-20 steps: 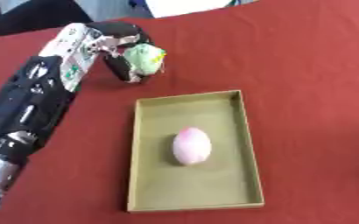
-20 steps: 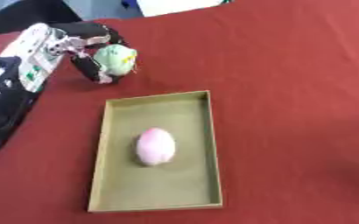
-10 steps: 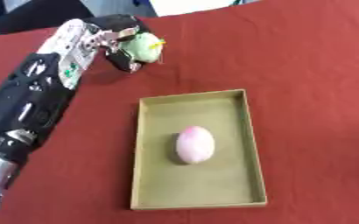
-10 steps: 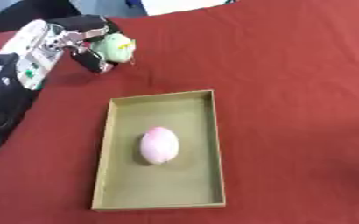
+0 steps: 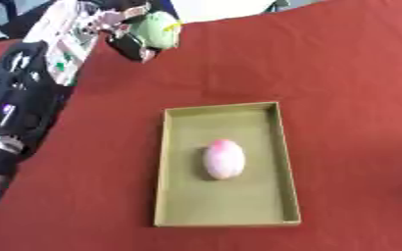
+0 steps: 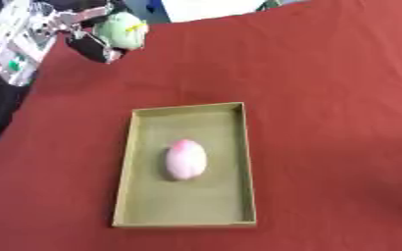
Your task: Pick up objects on the table and place them in the box.
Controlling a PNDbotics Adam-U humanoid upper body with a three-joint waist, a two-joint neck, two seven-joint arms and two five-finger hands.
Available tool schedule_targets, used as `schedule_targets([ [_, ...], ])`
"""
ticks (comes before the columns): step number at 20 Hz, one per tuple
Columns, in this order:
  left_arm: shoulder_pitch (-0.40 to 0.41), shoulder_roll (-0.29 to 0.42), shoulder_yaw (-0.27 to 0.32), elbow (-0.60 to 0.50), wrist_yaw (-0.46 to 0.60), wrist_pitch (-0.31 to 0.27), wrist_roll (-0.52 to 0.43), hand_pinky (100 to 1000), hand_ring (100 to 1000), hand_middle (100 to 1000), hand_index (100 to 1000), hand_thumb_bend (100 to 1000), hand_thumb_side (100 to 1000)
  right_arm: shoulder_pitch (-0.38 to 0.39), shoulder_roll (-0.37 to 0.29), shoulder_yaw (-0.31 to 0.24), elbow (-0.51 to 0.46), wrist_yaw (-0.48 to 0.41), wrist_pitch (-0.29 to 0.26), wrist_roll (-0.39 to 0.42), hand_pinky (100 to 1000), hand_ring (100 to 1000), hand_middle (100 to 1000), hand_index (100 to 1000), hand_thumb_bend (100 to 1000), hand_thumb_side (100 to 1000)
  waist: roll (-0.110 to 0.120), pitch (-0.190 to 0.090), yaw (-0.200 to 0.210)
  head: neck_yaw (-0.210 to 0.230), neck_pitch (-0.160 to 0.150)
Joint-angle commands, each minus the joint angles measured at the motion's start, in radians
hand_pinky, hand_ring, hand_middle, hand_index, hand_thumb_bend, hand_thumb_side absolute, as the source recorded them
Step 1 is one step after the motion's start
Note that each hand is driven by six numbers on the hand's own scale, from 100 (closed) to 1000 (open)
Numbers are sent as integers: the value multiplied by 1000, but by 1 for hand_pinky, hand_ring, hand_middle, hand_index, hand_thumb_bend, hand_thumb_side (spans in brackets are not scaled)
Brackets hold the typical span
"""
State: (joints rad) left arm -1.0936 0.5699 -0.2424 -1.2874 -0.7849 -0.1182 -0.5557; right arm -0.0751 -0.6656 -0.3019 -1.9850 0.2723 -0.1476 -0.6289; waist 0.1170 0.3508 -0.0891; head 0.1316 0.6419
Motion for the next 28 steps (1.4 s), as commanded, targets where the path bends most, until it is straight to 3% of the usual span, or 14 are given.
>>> schedule_targets([
  [1, 5, 62, -23, -162, 60, -8, -12, 675, 740, 618, 748, 100, 100, 5, -29, -13, -15, 10, -1, -8, 663, 759, 579, 760, 172, 683, -14, -32, 11, -13, 17],
  [7, 77, 89, -72, -501, 138, 26, -47, 657, 707, 581, 712, 100, 100, 21, -27, -16, -15, 14, 1, -13, 664, 760, 580, 760, 172, 679, -25, -50, 44, -30, 36],
  [13, 130, 44, -123, -657, 140, 68, -105, 660, 704, 580, 709, 100, 100, 31, -20, -19, -15, 18, 1, -18, 665, 760, 579, 760, 171, 680, -35, -59, 65, -40, 49],
  [19, 174, -29, -172, -676, 95, 68, -146, 662, 702, 581, 713, 100, 100, 38, -12, -19, -15, 20, 0, -19, 665, 760, 578, 759, 172, 682, -42, -61, 81, -41, 54],
  [28, 227, -113, -233, -549, -14, 41, -106, 670, 706, 586, 718, 100, 100, 41, 4, -22, -15, 21, -2, -23, 664, 761, 577, 756, 173, 683, -48, -57, 83, -37, 45],
])
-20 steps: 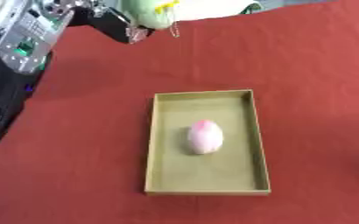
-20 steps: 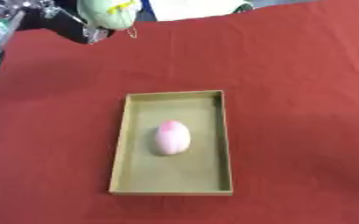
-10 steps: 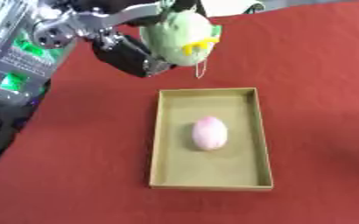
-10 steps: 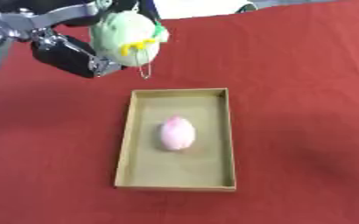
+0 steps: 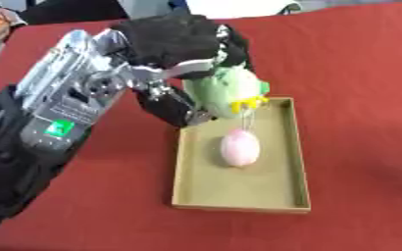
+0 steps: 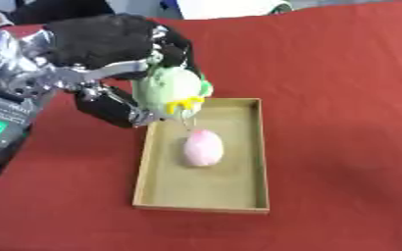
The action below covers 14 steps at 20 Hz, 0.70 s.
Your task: Pick up objects on the table and place them in the box.
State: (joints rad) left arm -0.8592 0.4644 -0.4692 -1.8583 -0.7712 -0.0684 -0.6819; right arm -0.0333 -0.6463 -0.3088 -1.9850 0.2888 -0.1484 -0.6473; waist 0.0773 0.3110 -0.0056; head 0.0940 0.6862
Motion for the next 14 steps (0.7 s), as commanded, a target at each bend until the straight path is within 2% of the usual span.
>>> schedule_targets([
  [1, -5, -16, -12, 34, -39, -13, 29, 673, 708, 588, 721, 100, 100, 0, -13, -16, -15, 4, -1, -5, 664, 761, 577, 756, 172, 683, -8, -17, -1, 1, 0],
  [5, 5, -42, -30, 69, -71, -27, 63, 702, 731, 611, 749, 144, 130, 1, -7, -17, -15, 3, -1, -5, 663, 760, 576, 755, 171, 683, -9, -16, -3, -2, -5],
  [9, 17, -60, -42, 104, -94, -31, 78, 740, 770, 665, 799, 207, 229, 1, -2, -18, -15, 1, 0, -5, 662, 760, 574, 753, 171, 685, -8, -16, -4, -5, -9],
  [12, 26, -67, -48, 121, -104, -37, 84, 758, 790, 695, 825, 242, 265, -1, 0, -21, -15, -1, 2, -7, 662, 760, 574, 753, 171, 684, -8, -17, -4, -9, -10],
  [14, 27, -69, -51, 125, -108, -44, 84, 794, 827, 738, 858, 316, 323, -1, 1, -21, -15, -2, 4, -6, 661, 759, 573, 753, 172, 686, -8, -17, -4, -11, -11],
])
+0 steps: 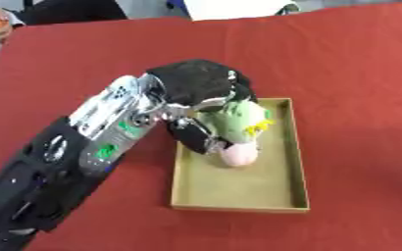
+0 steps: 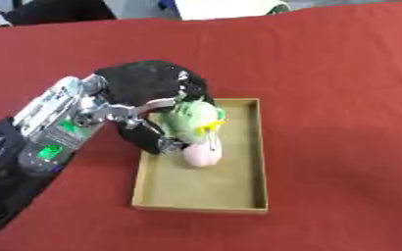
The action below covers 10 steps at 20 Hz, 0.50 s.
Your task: Pick up objects on the table and place them in the box.
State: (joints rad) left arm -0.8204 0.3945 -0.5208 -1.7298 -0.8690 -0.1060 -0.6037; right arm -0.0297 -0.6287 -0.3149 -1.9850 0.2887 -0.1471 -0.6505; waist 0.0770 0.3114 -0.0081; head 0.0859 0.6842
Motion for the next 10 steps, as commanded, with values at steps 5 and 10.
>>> schedule_targets([
  [5, -9, 7, 4, -15, -37, -28, 1, 822, 877, 791, 898, 527, 479, -4, -15, -16, -15, -4, 6, -2, 661, 759, 572, 752, 171, 687, -8, -20, 1, -8, -8],
  [10, -9, 18, 23, -55, -54, -37, -5, 830, 888, 804, 908, 594, 551, 0, -13, -16, -15, -4, 8, 0, 660, 759, 569, 751, 151, 689, -7, -23, 6, -13, -6],
])
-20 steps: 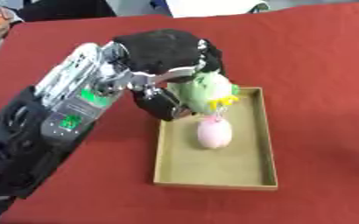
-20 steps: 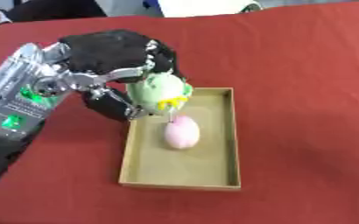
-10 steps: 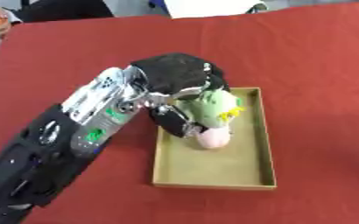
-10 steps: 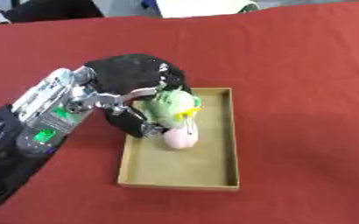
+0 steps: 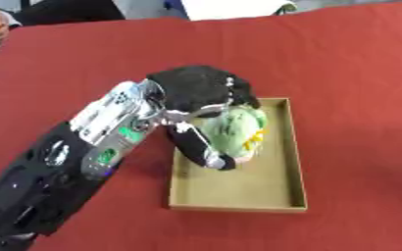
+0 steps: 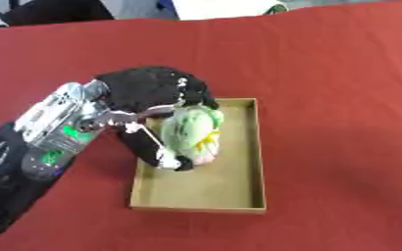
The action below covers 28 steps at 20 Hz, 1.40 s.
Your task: Pick up objects on the table and place them in the box.
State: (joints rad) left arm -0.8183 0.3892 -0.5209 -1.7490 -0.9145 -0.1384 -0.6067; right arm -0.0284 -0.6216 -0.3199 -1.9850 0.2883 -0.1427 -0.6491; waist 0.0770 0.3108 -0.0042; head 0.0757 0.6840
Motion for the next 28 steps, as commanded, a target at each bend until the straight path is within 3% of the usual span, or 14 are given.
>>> schedule_targets([
  [1, -11, 25, 30, -48, -9, -4, -3, 831, 889, 806, 909, 602, 552, -1, -19, -11, -15, -4, 4, -1, 660, 758, 568, 750, 149, 689, -7, -23, 3, -5, -5],
  [6, -15, 33, 54, -115, 4, 4, -12, 826, 886, 802, 907, 606, 552, 2, -16, -12, -15, -5, 5, -1, 659, 758, 567, 750, 143, 689, -9, -28, 8, -7, -6],
  [10, -15, 37, 82, -173, 37, 17, -11, 809, 866, 782, 893, 509, 496, 4, -15, -13, -15, -5, 6, -2, 660, 759, 568, 750, 141, 688, -10, -33, 11, -7, -8],
  [11, -14, 37, 91, -188, 48, 22, -8, 806, 859, 774, 888, 438, 443, 5, -15, -14, -15, -5, 6, -3, 660, 759, 568, 750, 140, 687, -10, -35, 12, -7, -8],
  [12, -12, 38, 105, -209, 64, 31, 1, 807, 857, 773, 888, 423, 432, 5, -15, -14, -15, -5, 6, -3, 660, 759, 568, 750, 139, 687, -10, -36, 14, -8, -9],
  [15, 0, 37, 159, -246, 140, 58, 54, 815, 837, 750, 878, 217, 384, 4, -21, -12, -15, -3, 1, -3, 662, 760, 570, 752, 139, 683, -11, -40, 18, -14, -10],
  [19, 40, 37, 260, -251, 269, 81, 227, 820, 813, 722, 855, 100, 351, 2, -30, -9, -15, 6, -11, -8, 665, 763, 575, 755, 142, 680, -12, -44, 27, -25, -9],
  [24, 127, 40, 405, -251, 440, 105, 537, 816, 792, 698, 839, 100, 418, 0, -36, -2, -15, 28, -29, -20, 670, 766, 582, 759, 143, 676, -14, -47, 41, -38, -9],
  [28, 181, 48, 491, -251, 515, 85, 757, 826, 793, 698, 841, 100, 477, -3, -40, 2, -15, 45, -49, -40, 675, 771, 597, 767, 140, 679, -17, -47, 48, -46, -11],
])
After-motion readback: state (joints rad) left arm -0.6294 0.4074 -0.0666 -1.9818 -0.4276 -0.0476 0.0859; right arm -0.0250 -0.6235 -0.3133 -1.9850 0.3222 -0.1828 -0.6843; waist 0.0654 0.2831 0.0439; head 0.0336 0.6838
